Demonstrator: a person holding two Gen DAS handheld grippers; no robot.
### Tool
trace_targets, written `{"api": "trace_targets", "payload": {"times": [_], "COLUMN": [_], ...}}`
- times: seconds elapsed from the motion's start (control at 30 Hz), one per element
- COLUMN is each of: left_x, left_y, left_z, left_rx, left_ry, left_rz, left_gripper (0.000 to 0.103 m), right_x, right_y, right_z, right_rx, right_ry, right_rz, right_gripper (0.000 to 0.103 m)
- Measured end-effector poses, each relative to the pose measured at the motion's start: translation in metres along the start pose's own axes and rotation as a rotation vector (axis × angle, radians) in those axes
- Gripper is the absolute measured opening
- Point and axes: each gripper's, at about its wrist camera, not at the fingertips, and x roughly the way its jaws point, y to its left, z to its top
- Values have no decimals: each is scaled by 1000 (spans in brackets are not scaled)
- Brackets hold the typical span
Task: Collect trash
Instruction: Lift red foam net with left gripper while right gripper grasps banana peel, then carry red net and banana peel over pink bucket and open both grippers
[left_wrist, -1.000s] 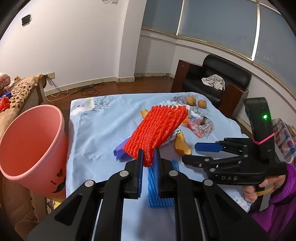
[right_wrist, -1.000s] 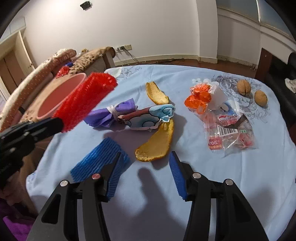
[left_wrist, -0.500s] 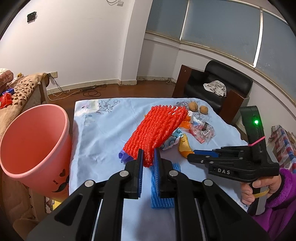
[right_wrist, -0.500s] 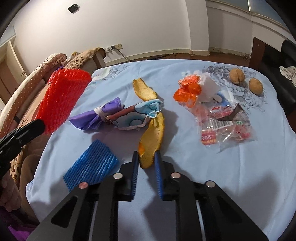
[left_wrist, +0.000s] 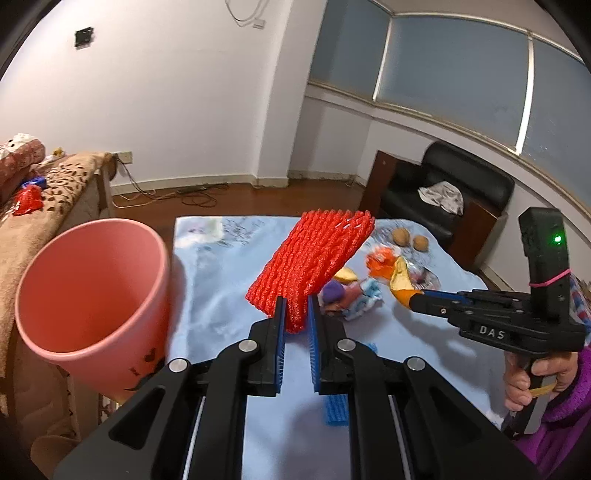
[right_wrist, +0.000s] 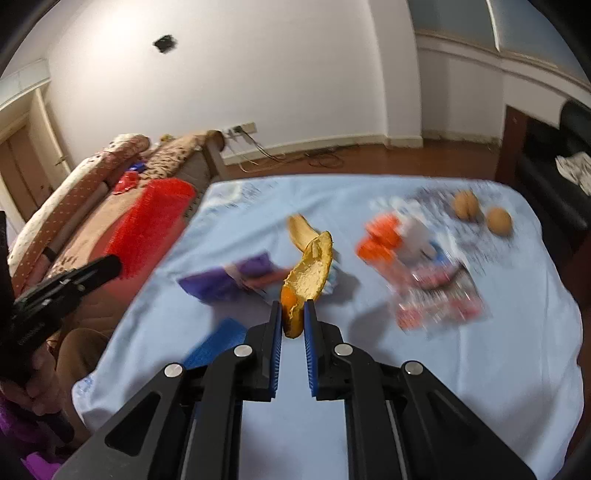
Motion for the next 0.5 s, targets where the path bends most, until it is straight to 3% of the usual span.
{"api": "trace_targets", "payload": {"times": [0.33, 0.5], "left_x": [-22, -29], "left_y": [41, 69], "left_z": [3, 0], "left_rx": [-88, -140], "left_ry": [-91, -97], "left_rz": [177, 266], "left_gripper": [11, 11], "right_x": [22, 41], "right_y": [81, 124], "right_z": [36, 52], "right_rx": [-179, -247], "right_ry": [-41, -43], "right_rz": [116, 186], "right_gripper": [11, 11]}}
